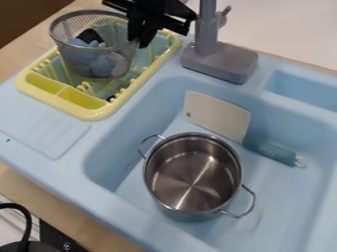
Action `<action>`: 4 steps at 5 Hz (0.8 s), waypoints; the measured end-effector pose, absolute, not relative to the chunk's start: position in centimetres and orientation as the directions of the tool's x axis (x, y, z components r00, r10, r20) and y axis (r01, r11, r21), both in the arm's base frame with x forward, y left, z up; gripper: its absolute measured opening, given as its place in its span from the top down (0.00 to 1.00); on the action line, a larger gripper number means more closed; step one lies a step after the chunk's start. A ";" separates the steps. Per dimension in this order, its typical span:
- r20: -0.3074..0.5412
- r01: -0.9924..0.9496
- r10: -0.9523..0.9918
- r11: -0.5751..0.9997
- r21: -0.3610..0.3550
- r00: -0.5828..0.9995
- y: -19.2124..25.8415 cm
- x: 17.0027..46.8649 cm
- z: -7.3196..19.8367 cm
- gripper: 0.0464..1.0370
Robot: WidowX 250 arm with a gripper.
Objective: Moving the strainer to the left side of the sink
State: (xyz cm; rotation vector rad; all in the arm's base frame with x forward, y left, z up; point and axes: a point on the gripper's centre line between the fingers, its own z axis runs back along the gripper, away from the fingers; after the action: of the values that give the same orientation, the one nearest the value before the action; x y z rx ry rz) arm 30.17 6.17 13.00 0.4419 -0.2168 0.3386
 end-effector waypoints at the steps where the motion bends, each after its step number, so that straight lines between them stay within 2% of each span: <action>1: 0.268 -0.363 0.271 0.839 0.404 0.924 5.3 29.5 12.9 0.99; 2: 0.270 -0.355 0.260 0.840 0.411 0.927 4.4 29.0 13.0 0.97; 3: 0.273 -0.367 0.276 0.846 0.386 0.922 3.6 28.6 13.3 0.82; 4: 0.300 -0.382 0.279 0.844 0.376 0.912 3.6 28.1 12.8 0.57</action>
State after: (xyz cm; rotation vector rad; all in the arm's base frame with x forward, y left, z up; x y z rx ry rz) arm 28.11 3.59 12.80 0.4442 -0.2386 0.3525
